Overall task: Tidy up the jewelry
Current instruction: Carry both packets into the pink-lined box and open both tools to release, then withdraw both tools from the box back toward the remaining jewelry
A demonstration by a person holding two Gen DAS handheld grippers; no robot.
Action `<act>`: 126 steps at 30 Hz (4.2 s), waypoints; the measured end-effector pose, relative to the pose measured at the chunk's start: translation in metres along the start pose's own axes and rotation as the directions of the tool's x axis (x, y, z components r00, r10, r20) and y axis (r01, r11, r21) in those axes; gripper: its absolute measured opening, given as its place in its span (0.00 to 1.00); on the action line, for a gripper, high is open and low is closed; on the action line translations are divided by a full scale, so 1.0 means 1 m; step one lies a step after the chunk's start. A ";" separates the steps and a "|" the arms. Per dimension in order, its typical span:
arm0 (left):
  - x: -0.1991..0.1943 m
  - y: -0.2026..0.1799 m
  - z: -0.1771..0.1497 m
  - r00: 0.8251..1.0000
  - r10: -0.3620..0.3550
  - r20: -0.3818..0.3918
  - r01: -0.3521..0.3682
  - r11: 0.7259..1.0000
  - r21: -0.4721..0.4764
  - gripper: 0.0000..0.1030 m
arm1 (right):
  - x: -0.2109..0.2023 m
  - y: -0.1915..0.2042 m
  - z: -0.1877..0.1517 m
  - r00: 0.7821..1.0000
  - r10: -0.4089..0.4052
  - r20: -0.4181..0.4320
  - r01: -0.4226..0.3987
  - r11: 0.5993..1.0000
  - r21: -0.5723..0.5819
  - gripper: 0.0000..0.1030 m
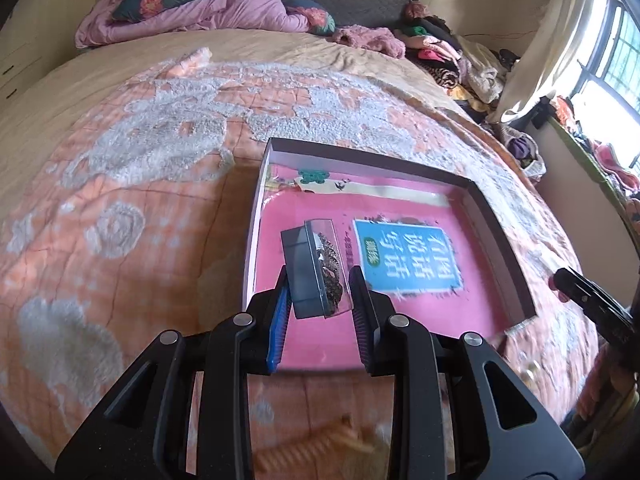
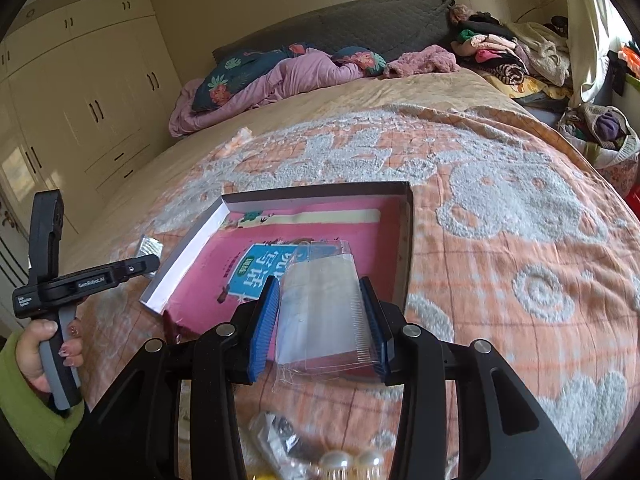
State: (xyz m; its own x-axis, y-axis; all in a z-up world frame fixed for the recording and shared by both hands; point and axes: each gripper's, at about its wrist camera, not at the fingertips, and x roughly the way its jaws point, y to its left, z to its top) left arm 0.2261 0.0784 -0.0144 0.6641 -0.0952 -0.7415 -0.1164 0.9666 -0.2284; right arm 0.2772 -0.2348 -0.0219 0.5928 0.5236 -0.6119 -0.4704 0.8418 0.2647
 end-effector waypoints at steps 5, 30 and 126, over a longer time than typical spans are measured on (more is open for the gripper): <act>0.025 -0.002 0.003 1.000 -0.008 -0.022 0.008 1.000 -0.009 0.20 | 0.021 -0.001 0.008 1.000 -0.010 -0.017 0.010 1.000 -0.008 0.38; 0.053 -0.007 -0.006 0.996 -0.021 -0.090 0.026 0.998 0.055 0.21 | 0.066 -0.013 -0.003 0.994 -0.061 -0.090 0.065 0.997 0.041 0.50; -0.029 -0.037 -0.138 0.991 0.012 -0.132 0.012 0.983 0.182 0.65 | -0.066 0.004 -0.108 0.989 -0.119 -0.093 0.126 0.989 0.075 0.82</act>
State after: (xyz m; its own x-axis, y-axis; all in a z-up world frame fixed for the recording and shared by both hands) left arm 0.1094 0.0122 -0.0713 0.5597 -0.1142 -0.8208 0.0283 0.9925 -0.1187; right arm 0.1653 -0.2797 -0.0613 0.5815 0.4053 -0.7054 -0.3415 0.9086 0.2404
